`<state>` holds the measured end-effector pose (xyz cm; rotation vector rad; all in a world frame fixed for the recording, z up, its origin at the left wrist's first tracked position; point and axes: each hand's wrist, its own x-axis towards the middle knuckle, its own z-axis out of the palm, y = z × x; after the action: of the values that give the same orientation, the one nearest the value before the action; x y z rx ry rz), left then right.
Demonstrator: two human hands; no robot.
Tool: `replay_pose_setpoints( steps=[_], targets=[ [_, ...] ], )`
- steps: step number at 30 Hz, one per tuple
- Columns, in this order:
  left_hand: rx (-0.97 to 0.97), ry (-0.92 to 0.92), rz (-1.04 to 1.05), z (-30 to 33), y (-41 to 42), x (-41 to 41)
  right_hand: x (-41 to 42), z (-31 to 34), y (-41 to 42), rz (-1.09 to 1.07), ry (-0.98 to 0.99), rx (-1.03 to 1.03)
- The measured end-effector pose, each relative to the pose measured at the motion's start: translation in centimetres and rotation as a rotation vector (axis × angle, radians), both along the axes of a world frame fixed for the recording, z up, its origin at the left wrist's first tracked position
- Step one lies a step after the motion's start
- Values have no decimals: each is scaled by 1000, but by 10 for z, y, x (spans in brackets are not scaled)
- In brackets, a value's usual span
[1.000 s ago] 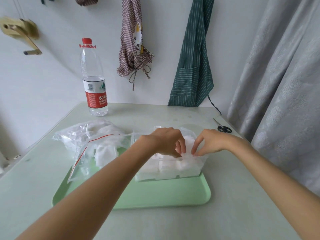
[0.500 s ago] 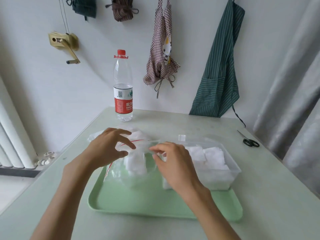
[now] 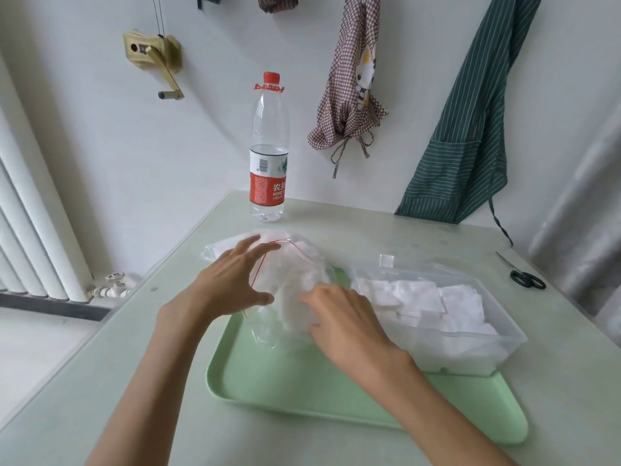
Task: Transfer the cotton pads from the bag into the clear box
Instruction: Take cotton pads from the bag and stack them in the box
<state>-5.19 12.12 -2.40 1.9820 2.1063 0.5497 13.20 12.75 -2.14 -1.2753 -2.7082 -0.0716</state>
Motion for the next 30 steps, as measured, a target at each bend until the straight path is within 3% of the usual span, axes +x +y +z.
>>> replay_pose_setpoints(
  steps=[6, 11, 17, 22, 26, 30],
  targets=[
    [-120, -4, -73, 8, -6, 3, -9, -5, 26, 133, -119, 146],
    [-210, -47, -108, 17, -13, 1, -9, -8, 26, 124, -39, 175],
    [-223, 56, -102, 21, -13, 10, -1, -8, 12, 214, 27, 144],
    [-86, 132, -44, 15, -8, 15, 11, -5, -2, 152, 260, 95],
    [31, 117, -38, 26, -10, 14, 20, -6, 5, 102, 492, 212],
    [271, -177, -7, 39, -10, 27, 31, 4, 12, 45, 904, -138]
  ],
)
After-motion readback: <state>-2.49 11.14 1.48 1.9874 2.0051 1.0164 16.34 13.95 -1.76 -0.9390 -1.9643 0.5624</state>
